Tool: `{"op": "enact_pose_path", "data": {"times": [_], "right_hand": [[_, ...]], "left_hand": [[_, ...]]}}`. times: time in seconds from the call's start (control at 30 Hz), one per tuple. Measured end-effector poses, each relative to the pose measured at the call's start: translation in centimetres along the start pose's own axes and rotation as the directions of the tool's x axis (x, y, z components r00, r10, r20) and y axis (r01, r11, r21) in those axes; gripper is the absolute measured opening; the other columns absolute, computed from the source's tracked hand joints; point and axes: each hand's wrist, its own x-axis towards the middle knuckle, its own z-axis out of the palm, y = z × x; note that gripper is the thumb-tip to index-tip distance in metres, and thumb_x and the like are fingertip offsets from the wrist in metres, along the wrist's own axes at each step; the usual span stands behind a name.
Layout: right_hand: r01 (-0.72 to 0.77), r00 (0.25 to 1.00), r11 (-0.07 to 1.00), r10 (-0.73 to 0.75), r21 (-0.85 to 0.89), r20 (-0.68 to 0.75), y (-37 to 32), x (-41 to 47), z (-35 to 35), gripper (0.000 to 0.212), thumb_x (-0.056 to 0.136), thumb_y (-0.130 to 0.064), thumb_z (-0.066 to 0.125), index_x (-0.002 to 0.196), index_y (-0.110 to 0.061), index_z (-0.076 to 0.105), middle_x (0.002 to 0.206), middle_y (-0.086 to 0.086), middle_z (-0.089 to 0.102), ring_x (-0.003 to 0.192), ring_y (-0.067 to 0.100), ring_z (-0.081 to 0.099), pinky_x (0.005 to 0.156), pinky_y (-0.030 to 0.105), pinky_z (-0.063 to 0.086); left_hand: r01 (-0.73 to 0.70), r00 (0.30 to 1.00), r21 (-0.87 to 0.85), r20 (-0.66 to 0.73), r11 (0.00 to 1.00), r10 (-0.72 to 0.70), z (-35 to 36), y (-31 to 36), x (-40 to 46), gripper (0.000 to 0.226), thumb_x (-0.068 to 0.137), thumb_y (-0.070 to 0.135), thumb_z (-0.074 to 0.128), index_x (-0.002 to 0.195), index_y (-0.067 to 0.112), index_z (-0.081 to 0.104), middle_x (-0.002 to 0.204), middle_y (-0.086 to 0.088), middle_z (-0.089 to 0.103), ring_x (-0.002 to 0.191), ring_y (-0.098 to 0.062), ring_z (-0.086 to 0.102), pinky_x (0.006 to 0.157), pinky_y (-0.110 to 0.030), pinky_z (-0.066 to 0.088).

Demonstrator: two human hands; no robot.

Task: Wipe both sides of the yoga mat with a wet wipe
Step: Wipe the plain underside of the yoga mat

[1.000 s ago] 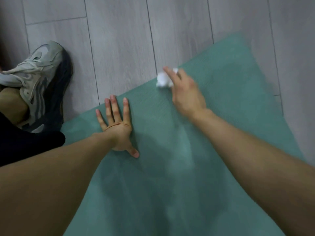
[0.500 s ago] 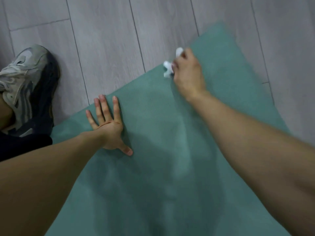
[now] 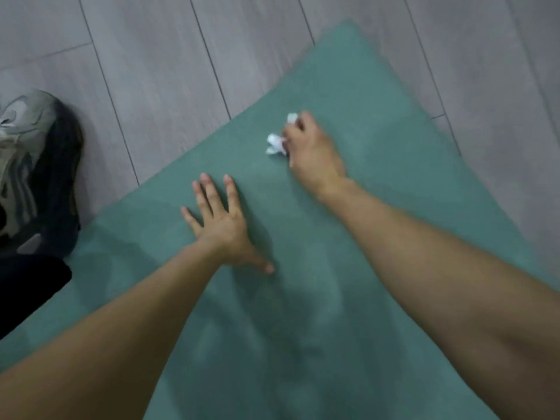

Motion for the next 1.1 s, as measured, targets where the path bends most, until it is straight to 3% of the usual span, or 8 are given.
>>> {"op": "enact_pose_path", "data": {"times": [0.13,0.23,0.37,0.47,0.67,0.8,0.97,1.1], "right_hand": [[-0.058,0.998,0.998,0.058,-0.011,-0.005,1.1,3.6,0.5,0.013,0.098,-0.018,0.058,0.097,-0.006,0.062,0.111,0.020,0.054,0.082,0.039,0.059,0.062,0.044,0.039],[-0.013,0.999,0.998,0.011,0.057,0.038,1.1,-9.5,-0.2,0.009,0.097,-0.015,0.061,0.096,-0.008,0.067,0.102,0.017,0.055,0.071,0.040,0.059,0.056,0.047,0.048],[0.171,0.911,0.974,-0.214,0.147,0.352,1.8,-26.0,-3.8,0.020,0.103,-0.019,0.051,0.107,-0.011,0.069,0.109,0.007,0.052,0.086,0.035,0.065,0.065,0.039,0.055],[0.218,0.935,0.970,-0.238,0.103,0.264,3.6,-19.2,-3.5,0.016,0.101,-0.018,0.055,0.103,-0.011,0.069,0.108,0.011,0.057,0.092,0.035,0.065,0.069,0.034,0.050],[-0.184,0.983,0.982,0.183,0.053,0.013,4.3,0.9,-2.4,0.035,0.093,-0.037,0.050,0.094,-0.006,0.066,0.108,0.014,0.054,0.083,0.037,0.059,0.066,0.037,0.040],[0.036,0.993,0.987,-0.053,0.159,0.110,2.0,-11.5,-1.9,0.036,0.098,-0.033,0.045,0.091,-0.005,0.066,0.103,0.018,0.053,0.074,0.040,0.057,0.060,0.047,0.049],[0.322,0.860,0.910,-0.396,0.260,0.321,2.7,-17.9,-2.6,0.014,0.094,-0.019,0.054,0.086,-0.010,0.062,0.096,0.012,0.050,0.070,0.035,0.056,0.049,0.044,0.050],[0.182,0.978,0.979,-0.190,0.092,0.091,4.3,-7.2,-2.0,0.011,0.090,-0.013,0.069,0.085,-0.006,0.061,0.094,0.019,0.053,0.070,0.039,0.058,0.052,0.037,0.030]], "left_hand": [[0.116,0.993,-0.131,-0.019,0.985,-0.119,2.6,4.3,0.5,0.204,0.016,0.068,0.098,0.142,0.014,-0.052,0.145,-0.026,-0.059,0.138,-0.043,-0.052,0.114,-0.077,-0.013],[0.120,0.991,-0.156,-0.043,0.980,-0.128,3.2,4.0,0.9,0.204,0.015,0.068,0.098,0.144,0.015,-0.051,0.146,-0.026,-0.057,0.139,-0.044,-0.051,0.113,-0.078,-0.013],[0.135,0.990,-0.137,-0.024,0.981,-0.139,2.9,4.0,0.5,0.204,0.014,0.070,0.097,0.142,0.015,-0.052,0.146,-0.027,-0.057,0.140,-0.045,-0.050,0.114,-0.078,-0.012],[0.123,0.991,-0.132,-0.037,0.984,-0.129,2.7,4.4,0.6,0.205,0.013,0.072,0.096,0.142,0.016,-0.052,0.147,-0.027,-0.056,0.140,-0.045,-0.050,0.114,-0.078,-0.012],[0.134,0.989,-0.111,-0.044,0.985,-0.139,3.0,4.1,0.7,0.206,0.010,0.073,0.095,0.144,0.017,-0.051,0.148,-0.026,-0.056,0.140,-0.044,-0.050,0.114,-0.079,-0.012],[0.146,0.988,-0.115,-0.024,0.983,-0.150,2.6,4.3,0.4,0.204,0.014,0.072,0.096,0.143,0.016,-0.052,0.147,-0.028,-0.057,0.138,-0.046,-0.050,0.113,-0.079,-0.013],[0.168,0.985,-0.095,-0.021,0.981,-0.171,2.3,4.4,0.3,0.205,0.012,0.073,0.095,0.140,0.015,-0.054,0.144,-0.029,-0.058,0.137,-0.049,-0.051,0.113,-0.079,-0.013],[0.179,0.983,-0.122,-0.019,0.976,-0.182,2.3,4.8,0.1,0.205,0.013,0.070,0.097,0.139,0.015,-0.055,0.144,-0.030,-0.058,0.136,-0.049,-0.051,0.113,-0.079,-0.013]]}}
